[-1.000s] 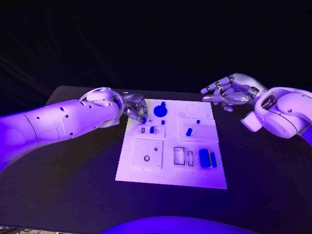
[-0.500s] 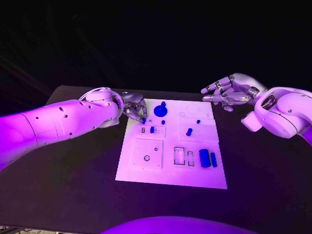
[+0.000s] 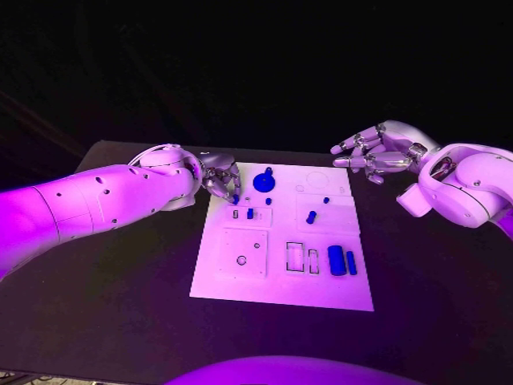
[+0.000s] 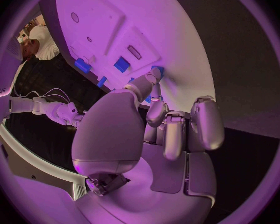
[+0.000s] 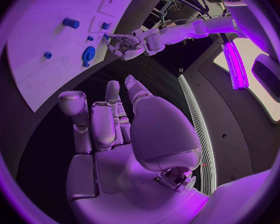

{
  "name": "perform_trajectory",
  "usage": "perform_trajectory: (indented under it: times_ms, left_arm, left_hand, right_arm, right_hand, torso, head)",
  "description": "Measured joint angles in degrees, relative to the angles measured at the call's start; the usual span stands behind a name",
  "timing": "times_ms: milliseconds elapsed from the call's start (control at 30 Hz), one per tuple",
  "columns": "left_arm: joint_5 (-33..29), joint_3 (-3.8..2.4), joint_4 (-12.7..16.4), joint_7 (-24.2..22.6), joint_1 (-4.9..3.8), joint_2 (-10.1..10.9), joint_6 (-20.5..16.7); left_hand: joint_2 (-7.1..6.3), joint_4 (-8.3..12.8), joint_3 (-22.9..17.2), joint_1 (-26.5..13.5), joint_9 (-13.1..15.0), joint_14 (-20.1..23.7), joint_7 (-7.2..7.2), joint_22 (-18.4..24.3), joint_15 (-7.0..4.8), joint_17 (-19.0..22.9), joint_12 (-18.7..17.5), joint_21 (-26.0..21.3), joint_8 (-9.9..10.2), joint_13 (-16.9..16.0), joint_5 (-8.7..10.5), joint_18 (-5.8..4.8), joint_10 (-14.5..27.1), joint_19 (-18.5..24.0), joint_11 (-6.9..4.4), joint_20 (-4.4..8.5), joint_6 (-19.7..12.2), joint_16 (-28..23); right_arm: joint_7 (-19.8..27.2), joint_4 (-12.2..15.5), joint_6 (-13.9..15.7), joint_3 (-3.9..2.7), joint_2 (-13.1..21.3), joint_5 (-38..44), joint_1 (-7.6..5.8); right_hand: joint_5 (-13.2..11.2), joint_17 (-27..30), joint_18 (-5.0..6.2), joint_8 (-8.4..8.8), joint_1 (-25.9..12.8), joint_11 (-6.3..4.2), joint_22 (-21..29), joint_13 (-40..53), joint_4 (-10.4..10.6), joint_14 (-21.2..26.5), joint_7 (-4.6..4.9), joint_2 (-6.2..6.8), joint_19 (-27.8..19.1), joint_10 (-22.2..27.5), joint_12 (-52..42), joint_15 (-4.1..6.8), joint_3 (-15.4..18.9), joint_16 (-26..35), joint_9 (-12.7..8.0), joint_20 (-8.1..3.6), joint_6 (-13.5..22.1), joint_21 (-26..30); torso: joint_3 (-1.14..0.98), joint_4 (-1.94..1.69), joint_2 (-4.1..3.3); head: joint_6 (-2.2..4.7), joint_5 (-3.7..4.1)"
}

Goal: Assemble the parts on the task board

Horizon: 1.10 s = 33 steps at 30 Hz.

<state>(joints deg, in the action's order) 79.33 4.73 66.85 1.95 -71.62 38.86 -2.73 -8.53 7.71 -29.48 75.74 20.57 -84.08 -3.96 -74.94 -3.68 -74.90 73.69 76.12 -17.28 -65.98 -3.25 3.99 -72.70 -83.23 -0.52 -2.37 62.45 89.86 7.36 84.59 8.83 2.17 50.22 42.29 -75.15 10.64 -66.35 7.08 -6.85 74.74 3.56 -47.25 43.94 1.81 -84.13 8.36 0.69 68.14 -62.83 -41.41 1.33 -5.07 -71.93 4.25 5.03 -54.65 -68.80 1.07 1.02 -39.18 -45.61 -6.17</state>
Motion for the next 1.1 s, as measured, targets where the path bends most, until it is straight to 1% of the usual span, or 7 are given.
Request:
perform_trajectory:
  times_ms: [33,233,333,400,700,767,1100]
  left_arm:
    - [0.0,0.0,0.0,0.0,0.0,0.0,0.0]
    - [0.0,0.01,0.2,0.0,0.03,0.2,0.0]
    - [0.0,0.02,0.2,0.0,0.04,0.3,0.0]
    - [0.0,0.02,0.3,0.0,0.04,0.3,0.0]
    - [0.0,0.02,0.4,0.0,0.06,0.5,0.0]
    - [0.0,0.01,0.4,0.0,0.06,0.6,0.0]
    - [0.0,0.01,0.8,0.1,0.07,0.8,0.2]
  left_hand:
    - [-0.29,0.2,0.2,-0.3,0.1,0.0,0.0,0.0,0.0,0.0,0.3,0.0,0.0,-0.2,0.0,0.0,-0.2,0.0,0.19,0.0,0.0,0.0]
    - [-0.82,0.4,0.4,-0.8,0.2,0.0,0.0,0.0,0.0,0.0,0.9,0.2,0.0,-1.0,-0.01,0.0,-0.6,0.0,0.18,0.0,0.0,0.0]
    - [-0.82,0.5,0.5,-0.8,0.2,0.0,0.0,0.0,0.0,0.0,1.3,0.2,0.0,-1.5,-0.01,0.0,-0.9,0.0,-0.1,0.0,0.0,0.0]
    - [-0.82,0.5,0.5,-0.8,0.2,0.0,0.0,0.0,0.0,0.0,1.3,0.5,0.0,-1.6,-0.01,0.0,-1.1,0.0,0.1,0.0,0.0,0.0]
    - [-0.82,0.5,0.5,-0.8,0.2,0.0,0.0,0.0,0.0,0.0,1.7,0.5,0.0,-2.0,-0.01,0.0,-1.1,-0.2,0.1,-0.2,0.0,0.0]
    - [-0.82,0.5,0.5,-0.8,0.3,0.0,0.0,0.0,0.0,0.0,2.0,0.5,0.0,-2.2,-0.01,0.01,-1.3,-0.2,-0.1,-0.2,0.0,0.0]
    - [-1.04,0.6,0.6,-1.0,0.6,0.0,0.0,0.0,0.0,0.0,2.2,0.7,-0.2,-2.6,-0.01,0.01,-1.5,-0.2,0.1,-0.2,0.0,0.0]
  right_arm:
    - [0.0,0.0,0.0,0.0,0.0,0.0,0.0]
    - [0.0,0.0,0.0,0.0,0.0,0.0,0.01]
    - [0.0,0.0,0.0,0.0,0.0,0.0,0.02]
    - [0.0,0.0,0.0,0.0,0.0,0.0,0.02]
    - [0.0,0.0,0.0,0.0,0.0,0.0,0.03]
    - [0.0,0.0,0.0,0.0,0.0,0.0,0.03]
    - [0.0,0.0,0.0,0.01,0.0,0.0,0.03]
  right_hand:
    - [0.0,0.0,0.0,0.0,0.0,0.0,0.0,0.0,0.0,0.0,0.0,0.0,0.0,0.0,0.0,0.0,0.0,0.0,0.0,0.0,0.0,0.0]
    - [0.0,0.2,0.0,-0.22,0.3,0.0,0.1,-0.1,0.0,0.0,0.0,-0.31,0.0,0.0,0.0,0.0,0.0,0.2,0.0,0.0,0.0,0.3]
    - [0.0,0.2,0.0,-0.22,0.3,0.0,0.1,-0.1,0.0,0.0,0.0,-0.31,0.0,0.0,0.0,0.0,0.0,0.2,0.0,0.0,0.0,0.3]
    - [0.0,0.2,0.0,-0.22,0.3,0.0,0.1,-0.1,0.0,0.0,0.0,-0.3,0.0,0.0,0.0,0.0,0.0,0.2,0.0,0.0,0.0,0.3]
    - [0.0,0.3,0.0,-0.22,0.3,0.0,0.3,-0.1,-0.2,0.0,0.0,-0.3,0.0,0.0,0.0,0.0,0.2,0.2,0.0,0.0,0.0,0.3]
    - [0.0,0.3,0.0,-0.22,0.3,0.0,0.3,-0.1,-0.2,0.0,0.0,-0.3,0.0,0.0,0.0,0.0,0.2,0.2,0.0,0.0,0.0,0.3]
    - [0.0,0.2,0.0,-0.22,0.3,0.0,0.3,-0.1,-0.2,0.0,0.0,-0.3,0.0,0.0,0.0,0.0,0.2,0.2,0.0,0.0,0.0,0.3]
  torso:
    - [0.0,0.0,0.0]
    - [0.0,0.01,-0.01]
    - [0.0,0.0,-0.01]
    - [0.0,0.01,-0.01]
    - [0.0,0.02,-0.03]
    - [0.0,0.03,-0.03]
    - [0.0,0.02,-0.01]
  head:
    - [-0.02,0.0]
    - [-0.06,-0.02]
    - [-0.06,-0.05]
    - [-0.07,-0.07]
    - [-0.11,-0.13]
    - [-0.13,-0.13]
    - [-0.18,-0.16]
